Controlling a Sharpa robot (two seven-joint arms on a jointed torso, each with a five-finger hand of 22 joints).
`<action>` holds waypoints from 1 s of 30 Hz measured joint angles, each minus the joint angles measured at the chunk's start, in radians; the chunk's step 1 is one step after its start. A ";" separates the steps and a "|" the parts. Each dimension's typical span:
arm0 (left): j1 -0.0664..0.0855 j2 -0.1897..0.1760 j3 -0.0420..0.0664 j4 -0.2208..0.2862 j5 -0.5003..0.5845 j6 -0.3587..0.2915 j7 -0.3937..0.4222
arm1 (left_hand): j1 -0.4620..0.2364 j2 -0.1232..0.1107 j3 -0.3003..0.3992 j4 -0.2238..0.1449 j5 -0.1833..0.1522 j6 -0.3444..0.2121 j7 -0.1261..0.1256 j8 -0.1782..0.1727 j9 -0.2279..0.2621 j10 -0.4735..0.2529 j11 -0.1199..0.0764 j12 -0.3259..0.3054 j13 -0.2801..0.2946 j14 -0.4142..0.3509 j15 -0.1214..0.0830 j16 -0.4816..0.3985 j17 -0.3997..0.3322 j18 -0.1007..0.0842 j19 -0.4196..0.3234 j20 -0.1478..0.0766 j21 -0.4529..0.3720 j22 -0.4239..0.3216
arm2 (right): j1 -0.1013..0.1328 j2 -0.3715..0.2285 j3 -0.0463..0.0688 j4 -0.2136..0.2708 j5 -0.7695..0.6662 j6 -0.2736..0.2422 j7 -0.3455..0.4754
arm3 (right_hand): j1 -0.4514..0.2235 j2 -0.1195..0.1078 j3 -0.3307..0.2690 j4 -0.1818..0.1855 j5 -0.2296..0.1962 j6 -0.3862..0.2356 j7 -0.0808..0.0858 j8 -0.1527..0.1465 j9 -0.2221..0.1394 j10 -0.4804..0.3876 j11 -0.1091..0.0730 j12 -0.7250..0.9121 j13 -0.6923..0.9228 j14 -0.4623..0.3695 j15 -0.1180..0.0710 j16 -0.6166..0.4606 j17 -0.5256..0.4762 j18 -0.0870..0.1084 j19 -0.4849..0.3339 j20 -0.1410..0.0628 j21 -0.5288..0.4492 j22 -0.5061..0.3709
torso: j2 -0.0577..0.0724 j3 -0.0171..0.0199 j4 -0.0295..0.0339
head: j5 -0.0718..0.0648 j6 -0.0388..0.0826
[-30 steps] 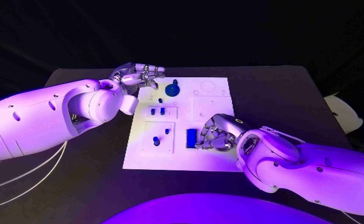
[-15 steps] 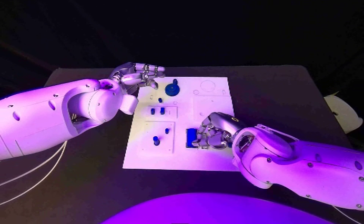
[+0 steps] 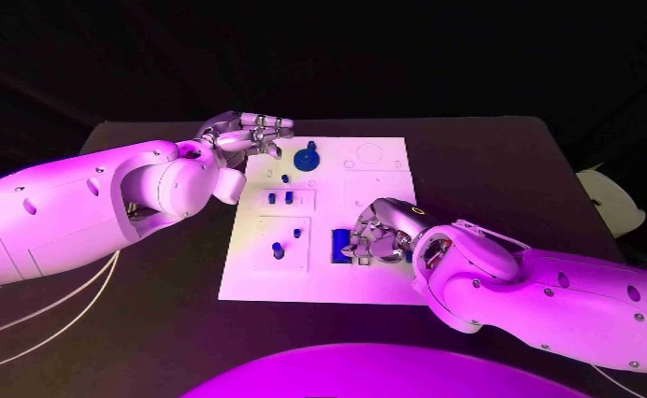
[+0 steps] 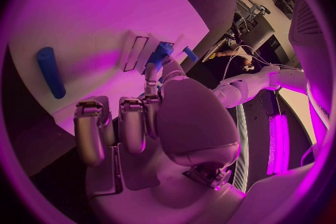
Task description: Assemble the parts on the task board
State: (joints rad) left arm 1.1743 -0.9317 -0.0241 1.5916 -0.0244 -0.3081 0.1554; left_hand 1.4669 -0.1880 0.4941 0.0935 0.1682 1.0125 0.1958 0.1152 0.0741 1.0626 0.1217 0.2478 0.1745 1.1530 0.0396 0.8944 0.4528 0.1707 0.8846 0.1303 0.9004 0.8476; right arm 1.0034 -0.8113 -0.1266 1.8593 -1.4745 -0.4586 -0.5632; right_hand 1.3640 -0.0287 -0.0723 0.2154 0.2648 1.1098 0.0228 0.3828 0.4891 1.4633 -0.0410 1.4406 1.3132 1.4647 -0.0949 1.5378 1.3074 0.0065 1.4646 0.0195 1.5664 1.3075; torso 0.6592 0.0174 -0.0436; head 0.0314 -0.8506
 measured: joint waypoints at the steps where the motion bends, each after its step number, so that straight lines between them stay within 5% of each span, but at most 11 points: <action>1: 0.000 0.000 0.000 0.000 0.000 0.000 0.000 | 0.000 0.000 0.000 0.000 0.000 0.000 0.000 0.000 0.000 0.000 0.000 0.000 0.000 0.000 0.000 0.000 0.000 0.000 0.000 0.000 0.000 0.000 | 0.000 -0.003 0.000 0.001 -0.002 -0.003 0.000 | 0.002 0.002 0.002 0.001 0.003 0.000 0.000 0.000 0.001 0.001 -0.001 0.001 0.000 0.000 0.000 0.000 0.000 0.000 0.000 0.000 0.000 0.000 | 0.000 0.0002 0.0000 | 0.000 0.000; 10: 0.000 -0.001 0.000 0.000 0.000 0.001 -0.001 | 0.000 0.000 0.000 0.000 0.000 0.000 0.000 0.000 0.000 0.000 0.000 0.000 0.000 0.000 0.000 0.000 0.000 0.000 0.000 0.000 0.000 0.000 | 0.001 -0.049 0.000 0.036 -0.004 -0.036 0.009 | -0.004 -0.004 -0.009 0.023 0.012 -0.021 0.012 -0.017 -0.003 0.003 -0.002 -0.027 0.000 0.000 0.000 0.000 0.000 0.000 0.000 0.000 -0.017 0.000 | 0.000 0.0003 -0.0002 | -0.003 0.005; 17: 0.000 -0.005 0.000 0.000 0.000 0.001 -0.002 | 0.000 0.000 0.000 0.000 0.000 0.000 0.000 0.001 0.000 -0.007 0.000 0.008 0.001 0.000 0.000 0.000 -0.001 0.000 0.000 0.000 0.000 0.000 | 0.033 -0.142 0.003 0.069 0.043 -0.070 0.034 | -0.024 -0.012 -0.011 0.057 0.012 -0.062 0.043 -0.067 -0.025 -0.011 0.028 -0.101 0.002 0.003 0.015 -0.012 0.000 0.000 0.000 0.008 -0.058 0.000 | 0.000 -0.0003 -0.0009 | -0.011 0.010; 25: 0.000 -0.011 0.000 0.003 0.000 0.001 0.002 | 0.004 0.004 0.000 0.000 0.000 0.000 0.000 0.004 0.000 -0.007 0.000 0.008 0.001 0.000 0.000 0.000 -0.001 0.000 0.000 0.000 0.000 -0.001 | 0.051 -0.243 0.003 0.084 0.070 0.009 0.061 | -0.010 0.008 -0.013 0.062 0.016 -0.074 0.062 -0.144 -0.081 -0.052 0.047 -0.198 0.083 0.002 0.027 -0.029 0.000 0.000 0.002 0.027 -0.089 0.000 | -0.002 -0.0004 -0.0051 | -0.028 0.016; 30: -0.001 -0.012 -0.001 0.003 0.000 0.001 0.005 | 0.004 0.004 0.000 0.000 0.000 0.000 0.000 0.004 0.000 -0.007 0.000 0.012 0.002 0.000 0.000 0.000 -0.001 0.000 0.000 0.000 0.000 -0.001 | 0.047 -0.282 0.003 0.093 0.041 0.034 0.066 | 0.012 0.009 -0.016 0.066 0.028 -0.016 0.046 -0.147 -0.095 -0.045 0.045 -0.170 0.083 0.002 0.027 -0.029 0.001 0.000 0.002 0.027 -0.071 0.001 | -0.005 0.0014 -0.0097 | -0.033 0.015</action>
State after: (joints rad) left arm 1.1732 -0.9433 -0.0246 1.5946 -0.0244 -0.3076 0.1607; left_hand 1.4708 -0.1841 0.4941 0.0935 0.1682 1.0125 0.1958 0.1192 0.0741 1.0553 0.1217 0.2596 0.1761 1.1531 0.0396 0.8944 0.4515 0.1707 0.8846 0.1303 0.9004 0.8468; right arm 1.0506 -1.0934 -0.1237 1.9527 -1.4335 -0.4249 -0.4973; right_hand 1.3763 -0.0200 -0.0884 0.2810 0.2930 1.0939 0.0684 0.2357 0.3942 1.4182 0.0043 1.2702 1.3965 1.4667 -0.0675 1.5090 1.3081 0.0065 1.4664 0.0467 1.4957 1.3081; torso 0.6540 0.0189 -0.0533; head -0.0020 -0.8353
